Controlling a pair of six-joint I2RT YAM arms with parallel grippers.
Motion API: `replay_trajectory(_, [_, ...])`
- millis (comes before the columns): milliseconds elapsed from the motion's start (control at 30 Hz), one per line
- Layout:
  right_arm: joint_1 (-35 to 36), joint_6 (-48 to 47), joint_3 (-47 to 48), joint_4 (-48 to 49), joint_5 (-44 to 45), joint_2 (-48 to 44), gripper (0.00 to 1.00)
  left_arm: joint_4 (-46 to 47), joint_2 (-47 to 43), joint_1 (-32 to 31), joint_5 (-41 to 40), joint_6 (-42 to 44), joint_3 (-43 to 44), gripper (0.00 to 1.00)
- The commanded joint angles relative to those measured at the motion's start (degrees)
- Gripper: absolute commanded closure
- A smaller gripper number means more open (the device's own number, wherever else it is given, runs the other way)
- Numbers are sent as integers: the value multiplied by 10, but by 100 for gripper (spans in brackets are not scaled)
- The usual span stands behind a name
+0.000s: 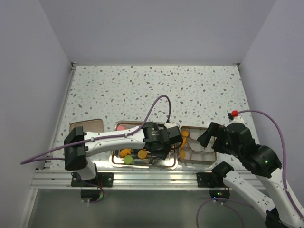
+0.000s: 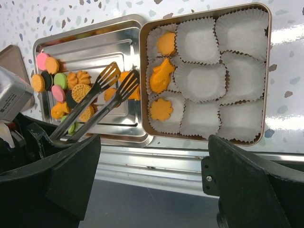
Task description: Pack the cookies
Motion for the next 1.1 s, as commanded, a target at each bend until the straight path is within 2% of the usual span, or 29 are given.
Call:
replay_trajectory(0, [1,7,6,4,-4,-2,1,33,3,-7,19,0,-3,48])
replay_trajectory(200, [1,19,-6,-9,0,-20,1,31,27,-17,29,2,-3,48])
replay_trajectory(600, [1,18,-6,4,-1,-5,1,-32,44,-20,0,-21,7,49])
replay_trajectory(1067, [1,14,-11,21,1,1,1,-55,53,-22,75,-16,20,54])
